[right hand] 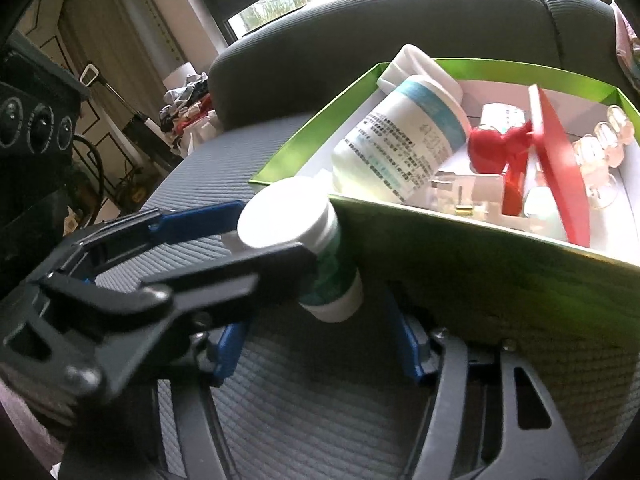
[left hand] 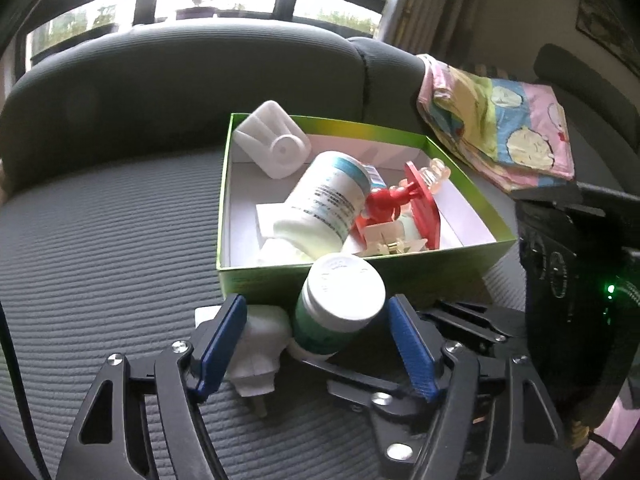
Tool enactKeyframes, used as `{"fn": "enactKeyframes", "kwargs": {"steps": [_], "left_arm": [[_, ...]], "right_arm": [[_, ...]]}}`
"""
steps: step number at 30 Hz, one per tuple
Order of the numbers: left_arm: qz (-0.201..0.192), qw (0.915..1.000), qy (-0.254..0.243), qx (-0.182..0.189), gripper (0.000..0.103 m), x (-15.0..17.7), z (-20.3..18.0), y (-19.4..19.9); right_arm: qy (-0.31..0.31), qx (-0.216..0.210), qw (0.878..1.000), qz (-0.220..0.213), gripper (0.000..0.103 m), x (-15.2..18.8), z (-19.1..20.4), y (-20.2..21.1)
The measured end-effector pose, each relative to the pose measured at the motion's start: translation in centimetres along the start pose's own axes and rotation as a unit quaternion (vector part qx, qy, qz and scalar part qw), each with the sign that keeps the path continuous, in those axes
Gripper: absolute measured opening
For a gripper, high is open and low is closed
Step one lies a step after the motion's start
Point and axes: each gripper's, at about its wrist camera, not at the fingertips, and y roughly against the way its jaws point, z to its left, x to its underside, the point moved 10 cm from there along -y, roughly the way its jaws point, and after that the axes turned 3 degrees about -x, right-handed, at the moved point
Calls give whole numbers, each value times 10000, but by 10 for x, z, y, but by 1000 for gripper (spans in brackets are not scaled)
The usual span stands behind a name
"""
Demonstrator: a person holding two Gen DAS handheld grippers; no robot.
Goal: Organize rigid objects
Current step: 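Move the left tool to the white-and-green pill jar and grasp it, then lift the pill jar with the left tool and carry it over the box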
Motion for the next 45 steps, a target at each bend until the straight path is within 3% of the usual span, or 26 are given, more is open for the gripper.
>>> {"fn": "enactKeyframes", "kwargs": {"steps": [3,6,8,10,28,37,45], "left_arm": [[18,10000,-45,44,69,0,-4,-2],[47,9999,-38,105,63,-1,-7,-4],[127,9996,-33,231,50,2,-12,-7],[132,9997,-108,162,48,4,-15,-8],[-126,9982,-422,399,48,6,-61,45],[-385,9958,-624,557,48,-25,-107,69],[-491,9929,-815,721,48,-56,-146,64]], "right_arm": [[23,48,10000,80,43,-1,0,-8],[-46,15,10000,79,42,-4,-1,-11],[-39,-4,10000,21,42,-6,-1,-9],[3,53,10000,9,42,-6,-1,-7],[299,229,9991,-178,41,-3,15,56],[355,437,9974,-441,42,-23,11,109],[327,661,9953,-632,42,-45,-13,149]]}}
